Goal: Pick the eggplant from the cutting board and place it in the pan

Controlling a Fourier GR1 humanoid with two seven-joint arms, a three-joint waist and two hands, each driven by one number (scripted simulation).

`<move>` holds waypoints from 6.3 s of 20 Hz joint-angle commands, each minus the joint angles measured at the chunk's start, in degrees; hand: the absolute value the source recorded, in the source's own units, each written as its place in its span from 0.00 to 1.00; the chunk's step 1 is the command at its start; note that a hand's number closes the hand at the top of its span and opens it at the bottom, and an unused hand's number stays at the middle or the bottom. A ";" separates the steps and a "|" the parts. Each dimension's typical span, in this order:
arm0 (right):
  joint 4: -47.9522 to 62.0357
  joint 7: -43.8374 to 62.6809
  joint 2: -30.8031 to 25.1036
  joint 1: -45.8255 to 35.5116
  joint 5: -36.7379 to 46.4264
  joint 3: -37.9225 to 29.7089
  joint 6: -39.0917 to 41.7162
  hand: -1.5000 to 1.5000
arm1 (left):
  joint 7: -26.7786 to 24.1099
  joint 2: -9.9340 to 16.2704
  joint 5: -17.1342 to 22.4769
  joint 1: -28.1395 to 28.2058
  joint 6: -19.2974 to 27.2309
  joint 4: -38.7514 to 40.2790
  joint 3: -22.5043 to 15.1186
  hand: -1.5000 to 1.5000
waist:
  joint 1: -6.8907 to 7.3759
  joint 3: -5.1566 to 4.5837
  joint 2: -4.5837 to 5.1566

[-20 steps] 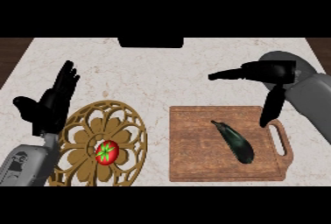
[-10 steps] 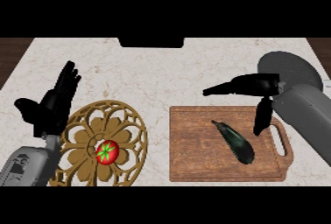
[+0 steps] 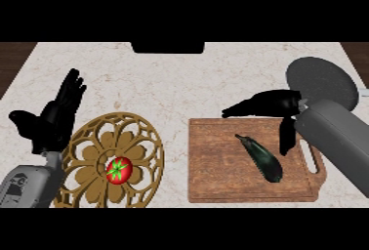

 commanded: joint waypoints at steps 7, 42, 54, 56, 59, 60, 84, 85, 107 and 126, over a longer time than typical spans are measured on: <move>-1.34 -2.84 0.61 0.07 9.15 1.21 3.63 0.00 | -1.70 -0.77 -1.13 -0.45 -2.52 3.53 2.29 0.50 | -0.50 -0.02 -0.09; 5.15 -15.09 6.11 6.92 21.82 5.65 -6.79 1.00 | 0.91 -4.87 -5.61 0.85 -2.83 -0.93 3.08 0.50 | -0.51 -0.01 -0.16; -13.91 31.50 11.88 17.10 17.31 -17.10 -32.98 1.00 | 1.52 -1.86 -2.66 3.93 -3.44 -0.47 8.38 0.50 | -6.78 -0.14 -2.40; -19.56 34.03 11.74 20.05 17.74 -19.02 -37.43 1.00 | -0.38 -1.72 -3.23 4.25 -3.85 -0.15 8.24 0.50 | -5.94 -0.11 -1.77; -32.15 38.47 9.21 24.45 16.73 -20.95 -36.67 1.00 | -0.28 -2.70 -5.05 3.12 -2.00 0.19 7.36 0.50 | -5.87 -0.11 -1.54; -34.86 40.36 9.70 27.00 16.90 -21.74 -38.58 1.00 | -1.62 -2.76 -4.51 3.01 -2.90 1.09 7.62 0.50 | -5.47 -0.11 -1.29; 6.74 17.75 -1.83 10.98 8.92 -54.77 -45.71 1.00 | -0.45 -6.80 -7.41 -3.47 -3.59 2.87 4.34 0.50 | 1.41 0.10 0.72; 9.99 14.66 -2.84 12.73 10.53 -54.77 -47.89 1.00 | 2.33 -5.18 -5.67 -2.31 -6.22 -0.83 4.00 0.50 | 3.11 0.25 1.09; 45.67 1.16 -3.32 0.27 7.20 -61.94 -36.61 0.00 | 1.88 -7.10 -6.71 -6.09 -5.87 0.32 2.90 0.50 | 5.36 0.62 2.44; 48.61 -19.90 -14.32 10.21 -8.39 -76.80 -7.74 0.00 | 1.80 -6.84 -7.01 -2.86 -4.32 0.81 5.32 0.50 | 0.64 0.35 0.74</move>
